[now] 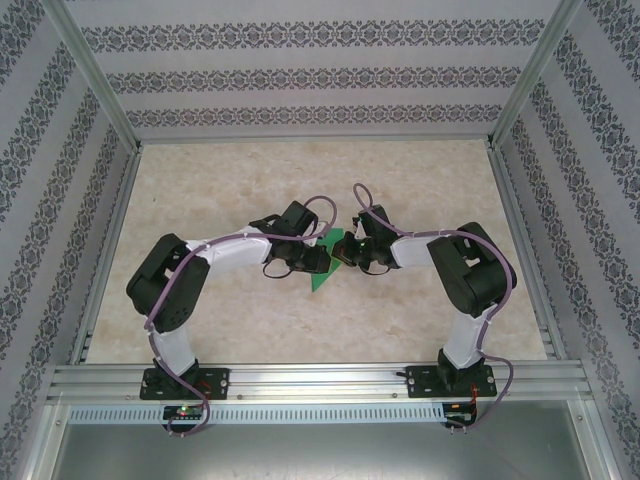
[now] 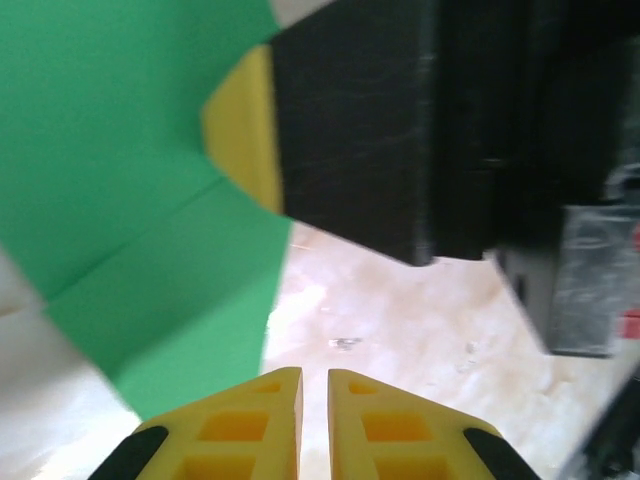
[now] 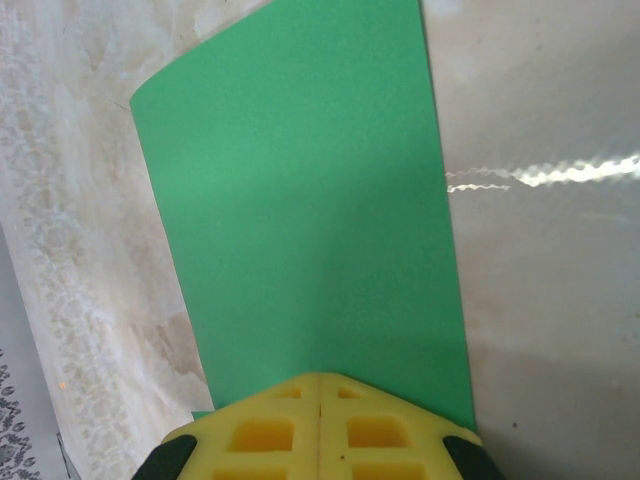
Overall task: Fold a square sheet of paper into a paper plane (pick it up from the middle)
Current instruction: Third fold the triangle at the center of the table.
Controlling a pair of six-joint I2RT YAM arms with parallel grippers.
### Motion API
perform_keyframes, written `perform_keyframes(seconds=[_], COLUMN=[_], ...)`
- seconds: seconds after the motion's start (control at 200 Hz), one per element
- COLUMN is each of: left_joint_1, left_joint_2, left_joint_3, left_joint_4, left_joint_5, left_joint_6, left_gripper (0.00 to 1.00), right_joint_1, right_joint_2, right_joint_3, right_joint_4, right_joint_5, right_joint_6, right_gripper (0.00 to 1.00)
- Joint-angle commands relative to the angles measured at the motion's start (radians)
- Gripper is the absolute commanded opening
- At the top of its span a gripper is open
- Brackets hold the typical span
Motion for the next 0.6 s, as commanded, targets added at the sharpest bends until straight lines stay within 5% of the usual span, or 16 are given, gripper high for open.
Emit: perform_keyframes(seconds=[0.0,0.594], left_joint_1=[0.002,0.012], left_joint_2=[0.06,0.12], left_joint_3=[0.037,-0.094], left_joint_4=[0.05,0.02], left_joint_5=[0.148,0.141], left_joint_6=[-0.017,-0.045], left_gripper=[0.15,0.11], right_joint_1=[0.005,-0.005], right_joint_2=[0.026,0.026], right_joint_3=[0.007,0.009], right_joint_4=[-0.049,-0.097], right_joint_5=[0.045,0.068], right_joint_6=[-0.028,-0.059], right_gripper=[0.04,0.04])
